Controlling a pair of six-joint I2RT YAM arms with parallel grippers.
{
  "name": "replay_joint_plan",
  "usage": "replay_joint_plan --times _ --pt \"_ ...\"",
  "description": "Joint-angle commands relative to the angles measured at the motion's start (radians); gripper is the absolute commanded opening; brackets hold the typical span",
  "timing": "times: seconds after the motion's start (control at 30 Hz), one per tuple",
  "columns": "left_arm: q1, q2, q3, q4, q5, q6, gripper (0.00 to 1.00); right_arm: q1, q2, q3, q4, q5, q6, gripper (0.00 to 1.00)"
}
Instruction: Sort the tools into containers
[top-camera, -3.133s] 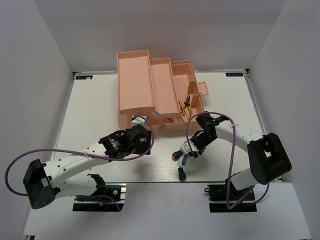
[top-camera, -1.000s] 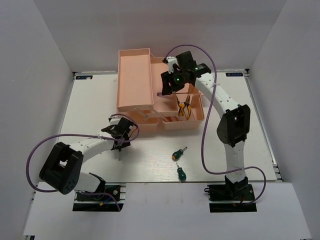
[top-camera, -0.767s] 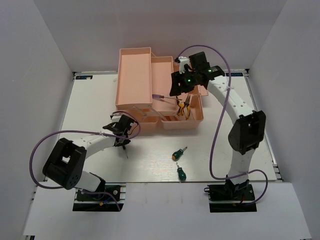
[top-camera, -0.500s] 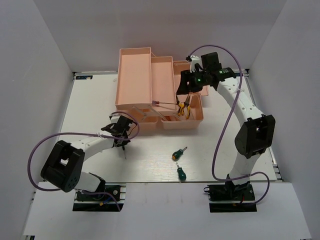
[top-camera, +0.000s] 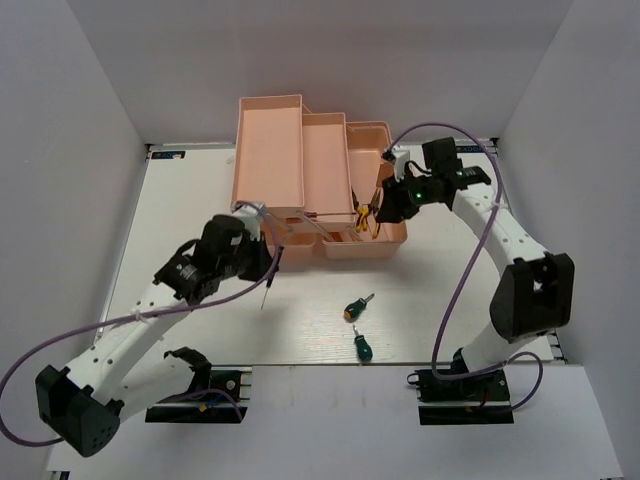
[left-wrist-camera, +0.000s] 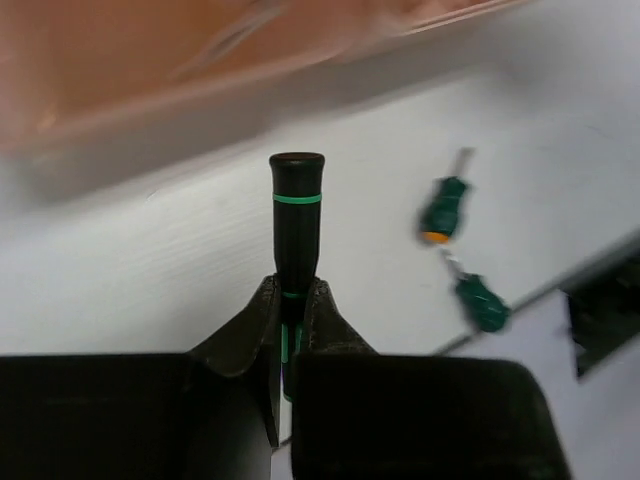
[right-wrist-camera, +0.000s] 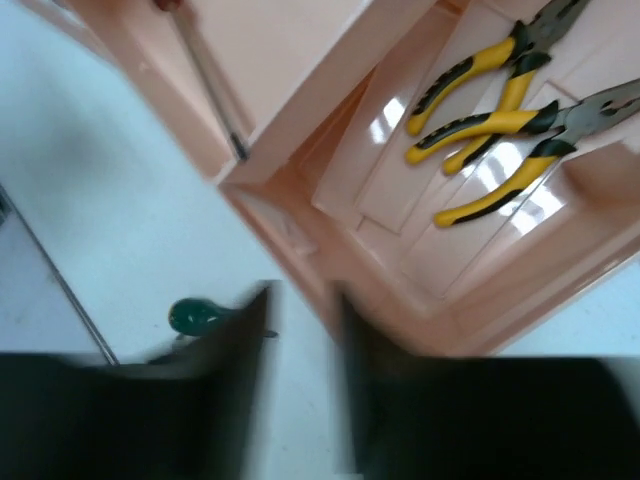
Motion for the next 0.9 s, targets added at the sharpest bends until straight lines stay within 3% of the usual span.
replay_joint_plan --times 0.0,0.03,0.2,0.47,0.53,0.57,0.6,0.63,0.67,0.73,0.83,0.87 --pt "-0.009 0.116 0.218 0.032 0.257 0.132 0.00 -0.022 -0.116 -0.080 0.055 -0.137 -0.160 0.14" --pt "-0.019 0.157 0.269 0.065 0.257 0.154 0.00 -0.031 -0.146 -0.129 0.062 -0.150 -0.179 0.00" --pt "-0.029 0.460 0.605 0.153 0.255 0.192 0.00 -0.039 -0.215 -0.210 0.041 -0.161 -0.246 0.00" --pt "-0.029 0.847 0.979 0.121 0.040 0.162 0.00 -0.066 -0.337 -0.324 0.045 -0.139 -0.248 0.00" --pt "-0.029 0.913 1.043 0.103 0.024 0.162 0.03 -0.066 -0.356 -0.333 0.042 -0.136 -0.254 0.10" --pt "-0.029 0.947 1.121 0.069 0.003 0.162 0.09 -0.068 -0.363 -0.348 0.041 -0.136 -0.256 0.33" --pt "-0.029 1.010 1.161 0.053 0.002 0.162 0.18 -0.068 -0.364 -0.353 0.029 -0.137 -0.262 0.42" --pt "-0.029 1.038 1.200 0.040 -0.008 0.162 0.42 -0.068 -0.366 -0.353 0.021 -0.140 -0.292 0.51" --pt "-0.029 1.061 1.269 0.030 -0.008 0.171 0.52 -0.068 -0.367 -0.358 0.001 -0.160 -0.305 0.65" --pt "-0.029 1.092 1.327 0.020 0.004 0.171 0.66 -0.068 -0.366 -0.356 -0.027 -0.192 -0.430 0.69" --pt "-0.029 1.082 1.352 0.029 0.004 0.171 0.70 -0.069 -0.360 -0.364 -0.198 -0.312 -0.685 0.70" --pt "-0.029 1.072 1.363 0.014 0.004 0.171 0.71 -0.066 -0.357 -0.368 -0.243 -0.384 -0.968 0.70"
